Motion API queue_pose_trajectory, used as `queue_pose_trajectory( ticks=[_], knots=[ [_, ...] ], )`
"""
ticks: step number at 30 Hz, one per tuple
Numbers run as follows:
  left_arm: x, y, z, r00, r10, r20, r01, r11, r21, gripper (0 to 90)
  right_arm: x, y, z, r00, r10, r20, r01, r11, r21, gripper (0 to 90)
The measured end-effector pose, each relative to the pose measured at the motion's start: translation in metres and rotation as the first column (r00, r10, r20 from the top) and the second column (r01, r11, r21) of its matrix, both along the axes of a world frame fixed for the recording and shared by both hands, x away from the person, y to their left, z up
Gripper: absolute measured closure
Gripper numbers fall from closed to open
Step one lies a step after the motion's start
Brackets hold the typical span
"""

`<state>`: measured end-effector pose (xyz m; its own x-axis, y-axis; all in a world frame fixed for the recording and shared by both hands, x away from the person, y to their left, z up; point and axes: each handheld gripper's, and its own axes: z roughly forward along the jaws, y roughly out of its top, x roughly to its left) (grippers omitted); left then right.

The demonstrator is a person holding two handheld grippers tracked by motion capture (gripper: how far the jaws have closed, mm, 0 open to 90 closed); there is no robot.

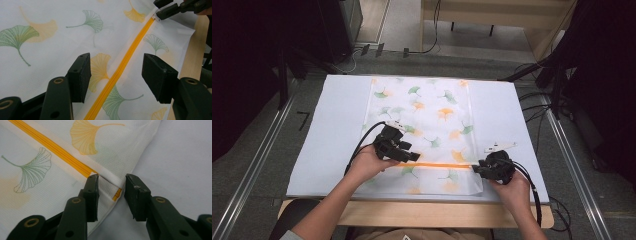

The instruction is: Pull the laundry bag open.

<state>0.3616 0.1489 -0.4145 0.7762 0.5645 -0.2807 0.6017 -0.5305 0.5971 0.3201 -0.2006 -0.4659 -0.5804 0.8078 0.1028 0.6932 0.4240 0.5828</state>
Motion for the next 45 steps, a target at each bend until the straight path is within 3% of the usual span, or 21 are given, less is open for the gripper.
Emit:
queue_pose_trajectory(
  ticks=[2, 6, 10, 17, 24, 29, 33, 36, 41, 45],
  knots=[
    [0.0, 0.0, 0.0, 1.0, -0.005, -0.001, 0.005, 1.0, 0.0, 41.2, -0.001, 0.004, 0.0, 1.0, 0.004, 0.005, -0.004, 1.0, -0.002, 72.5],
    [0.0, -0.002, -0.001, 1.0, -0.006, -0.005, 0.006, 1.0, -0.001, 41.0, -0.001, 0.007, 0.001, 1.0, 0.006, 0.007, -0.006, 1.0, -0.012, 76.4],
    [-0.001, -0.004, -0.002, 1.0, -0.005, -0.005, 0.005, 0.9998, -0.02, 40.8, 0.001, 0.007, 0.0, 0.9998, 0.013, -0.014, -0.012, 1.0, 0.015, 84.9],
    [-0.006, -0.009, -0.002, 0.999, -0.037, 0.024, 0.038, 0.998, -0.051, 47.4, 0.008, 0.005, 0.004, 0.9973, 0.022, -0.071, -0.019, 0.999, 0.043, 85.6],
    [-0.012, -0.019, -0.006, 0.9956, -0.086, 0.038, 0.088, 0.9944, -0.059, 52.6, 0.003, 0.0, 0.019, 0.9995, 0.014, -0.029, -0.011, 0.996, 0.093, 85.4],
    [-0.017, -0.029, -0.01, 0.9917, -0.108, 0.07, 0.114, 0.9888, -0.097, 55.0, -0.003, -0.001, 0.029, 0.9996, 0.028, 0.01, -0.029, 0.992, 0.126, 85.3],
    [-0.018, -0.038, -0.012, 0.9912, -0.117, 0.061, 0.123, 0.9884, -0.09, 52.6, -0.005, -0.001, 0.031, 0.9993, 0.034, 0.013, -0.035, 0.99, 0.137, 85.1],
    [-0.019, -0.048, -0.015, 0.9937, -0.109, 0.025, 0.111, 0.9896, -0.092, 52.5, -0.005, -0.001, 0.032, 0.9993, 0.033, 0.018, -0.035, 0.989, 0.146, 85.2],
    [-0.023, -0.062, -0.015, 0.9931, -0.115, 0.022, 0.117, 0.9867, -0.113, 62.9, -0.006, -0.001, 0.033, 0.9993, 0.032, 0.02, -0.034, 0.99, 0.137, 85.0],
    [-0.026, -0.075, -0.017, 0.9908, -0.132, 0.03, 0.134, 0.9856, -0.103, 64.6, -0.006, -0.001, 0.032, 0.9993, 0.034, 0.014, -0.036, 0.989, 0.143, 85.0]
  ],
)
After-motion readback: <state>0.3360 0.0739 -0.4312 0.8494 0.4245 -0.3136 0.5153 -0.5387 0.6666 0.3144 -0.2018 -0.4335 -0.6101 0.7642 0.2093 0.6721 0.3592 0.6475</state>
